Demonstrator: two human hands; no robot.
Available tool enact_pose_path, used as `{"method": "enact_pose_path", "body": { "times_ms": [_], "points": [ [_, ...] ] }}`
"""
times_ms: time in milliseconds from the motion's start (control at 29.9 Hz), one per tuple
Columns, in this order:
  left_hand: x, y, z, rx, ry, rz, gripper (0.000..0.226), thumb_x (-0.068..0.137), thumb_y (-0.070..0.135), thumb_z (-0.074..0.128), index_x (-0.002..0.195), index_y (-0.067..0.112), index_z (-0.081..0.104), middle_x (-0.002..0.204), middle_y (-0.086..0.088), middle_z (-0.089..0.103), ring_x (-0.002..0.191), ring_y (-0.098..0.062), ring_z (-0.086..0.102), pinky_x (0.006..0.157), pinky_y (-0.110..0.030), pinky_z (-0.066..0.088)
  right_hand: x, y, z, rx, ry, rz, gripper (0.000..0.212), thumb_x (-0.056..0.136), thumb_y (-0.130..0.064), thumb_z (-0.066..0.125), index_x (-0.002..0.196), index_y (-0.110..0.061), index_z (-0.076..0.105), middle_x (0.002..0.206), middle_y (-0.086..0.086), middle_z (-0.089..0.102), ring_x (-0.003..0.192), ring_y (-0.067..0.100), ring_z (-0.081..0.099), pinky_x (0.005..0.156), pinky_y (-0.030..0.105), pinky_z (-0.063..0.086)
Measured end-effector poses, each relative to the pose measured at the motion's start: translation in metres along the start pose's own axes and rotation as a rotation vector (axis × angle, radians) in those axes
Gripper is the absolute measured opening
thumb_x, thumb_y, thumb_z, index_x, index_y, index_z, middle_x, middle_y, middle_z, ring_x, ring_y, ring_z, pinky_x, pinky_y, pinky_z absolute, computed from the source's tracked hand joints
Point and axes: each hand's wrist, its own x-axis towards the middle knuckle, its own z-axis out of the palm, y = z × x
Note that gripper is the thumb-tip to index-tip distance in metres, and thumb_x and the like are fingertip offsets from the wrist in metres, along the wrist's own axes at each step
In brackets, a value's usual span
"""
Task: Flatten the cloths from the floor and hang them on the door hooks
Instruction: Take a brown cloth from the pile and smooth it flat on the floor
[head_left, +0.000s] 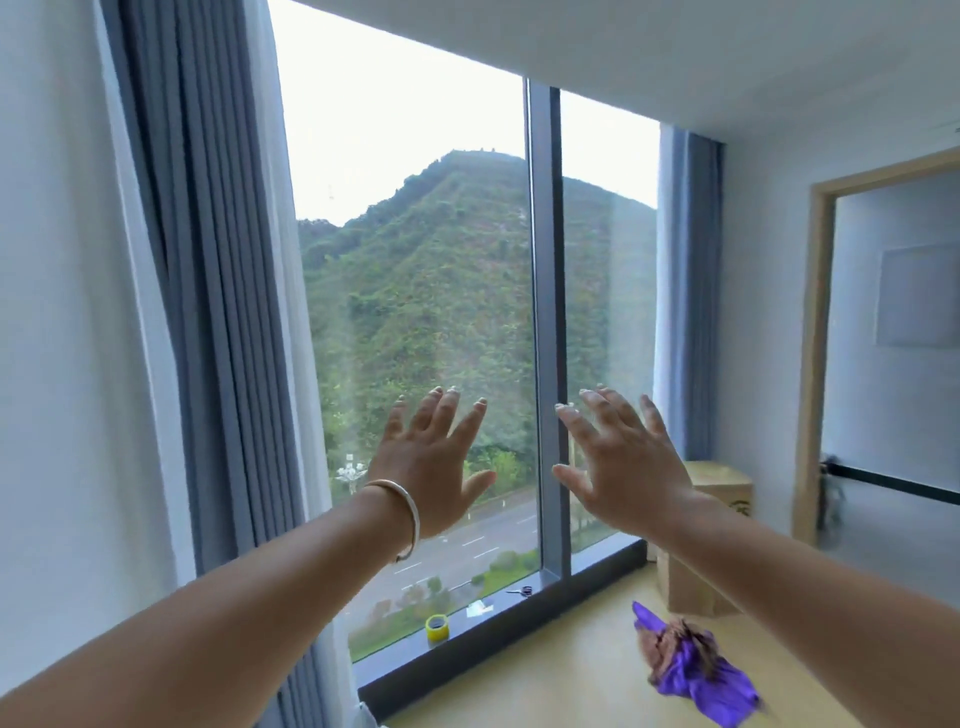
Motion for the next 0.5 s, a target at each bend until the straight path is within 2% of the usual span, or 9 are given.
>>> {"method": "enact_pose_path", "body": {
  "times_ms": [335, 502],
  "points": [
    [0.103, 0.186, 0.034, -0.188, 0.074, 0.262, 0.078, 0.089, 0.068, 0.024, 0.151, 0.031, -0.006, 0.161, -0.003, -0.001, 0.148, -0.021, -0.004, 0.119, -0.050, -0.001, -0.086, 0.188, -0.014, -0.217, -0.109, 0.287, 0.069, 0.092, -0.062, 0.034, 0.151, -0.031, 0.017, 0.159, 0.005, 0.017, 0.148, 0.023, 0.007, 0.117, 0.054, 0.003],
    [0.139, 0.271, 0.039, -0.267, 0.101, 0.373, 0.079, 0.090, 0.069, 0.022, 0.151, 0.031, -0.008, 0.161, -0.003, -0.003, 0.148, -0.021, -0.005, 0.118, -0.049, -0.002, -0.133, 0.260, -0.035, -0.340, -0.167, 0.452, 0.070, 0.093, -0.063, 0.030, 0.152, -0.029, 0.011, 0.160, 0.005, 0.013, 0.148, 0.022, 0.004, 0.118, 0.054, 0.004]
  ]
}}
